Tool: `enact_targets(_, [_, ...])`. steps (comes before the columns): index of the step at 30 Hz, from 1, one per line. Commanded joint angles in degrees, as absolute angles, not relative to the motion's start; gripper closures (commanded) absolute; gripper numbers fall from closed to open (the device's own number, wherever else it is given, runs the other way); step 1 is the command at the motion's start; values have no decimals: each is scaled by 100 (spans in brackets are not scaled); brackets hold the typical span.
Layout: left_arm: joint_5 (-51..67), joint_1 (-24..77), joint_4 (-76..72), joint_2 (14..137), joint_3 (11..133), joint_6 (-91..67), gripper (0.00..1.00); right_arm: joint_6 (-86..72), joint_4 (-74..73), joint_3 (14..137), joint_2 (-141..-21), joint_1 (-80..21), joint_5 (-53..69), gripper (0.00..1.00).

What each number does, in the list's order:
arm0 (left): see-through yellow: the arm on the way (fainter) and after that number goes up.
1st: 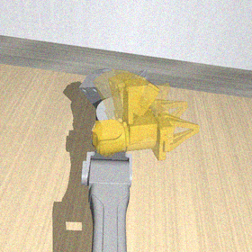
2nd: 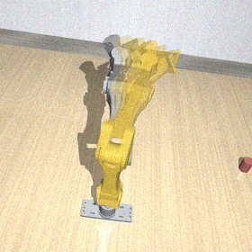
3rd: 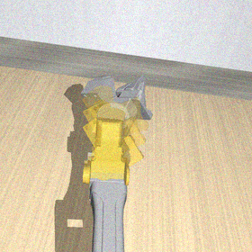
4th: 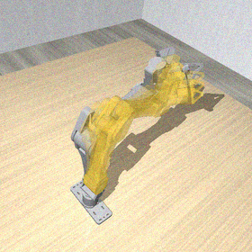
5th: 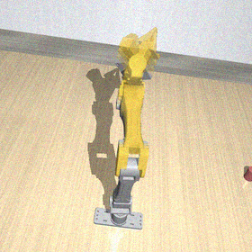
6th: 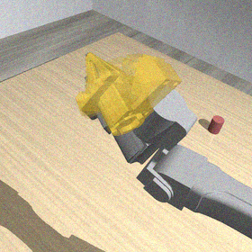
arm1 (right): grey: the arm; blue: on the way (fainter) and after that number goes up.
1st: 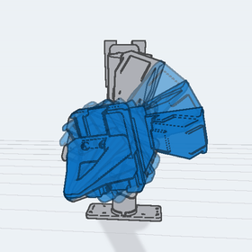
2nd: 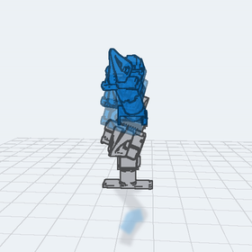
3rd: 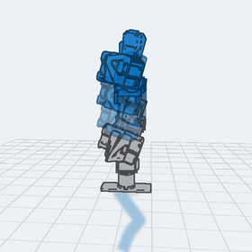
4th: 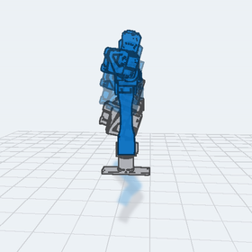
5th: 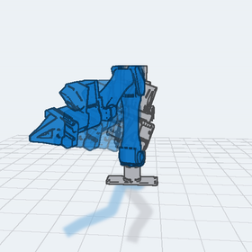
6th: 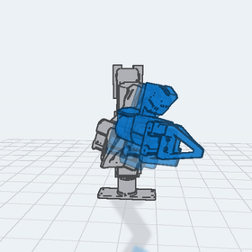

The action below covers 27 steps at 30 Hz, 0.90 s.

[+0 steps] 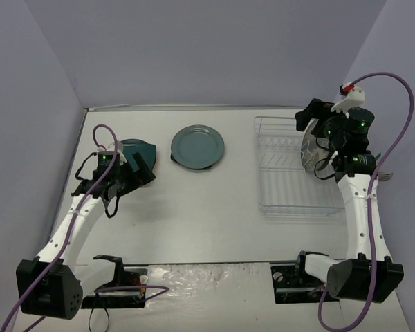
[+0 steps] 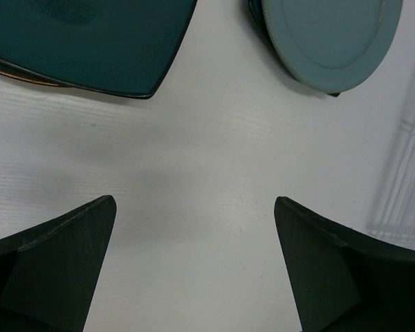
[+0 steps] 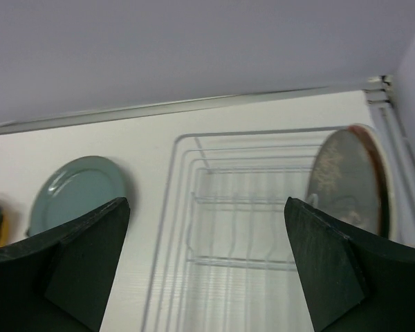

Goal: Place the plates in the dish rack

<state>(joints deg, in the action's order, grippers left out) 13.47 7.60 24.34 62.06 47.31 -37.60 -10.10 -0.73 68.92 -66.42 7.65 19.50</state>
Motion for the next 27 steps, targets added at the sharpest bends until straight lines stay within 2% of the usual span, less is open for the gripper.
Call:
enact_targets(1, [1347, 1032, 1535, 6446, 4876, -4696, 3, -2184, 1008, 6600, -6296, 101, 2766, 6])
enact_targets(5, [1257, 1187, 1407, 6744, 5089, -4824, 3, -3174, 2078, 5879, -6340, -909, 2904, 5])
enact_targets(12, [1143, 1201, 1668, 6684, 5181, -4386, 3, -3709, 2773, 5493, -7244, -2629, 1682, 4])
enact_targets(22, [1223, 1125, 2153, 6316, 4848, -3857, 3, -4457, 3008, 5736, -9240, -3023, -61, 5])
enact_targets(27, [1242, 1097, 2318, 6018, 4594, -3619, 3, -4639, 3067, 6395, -10379, -2999, -177, 7])
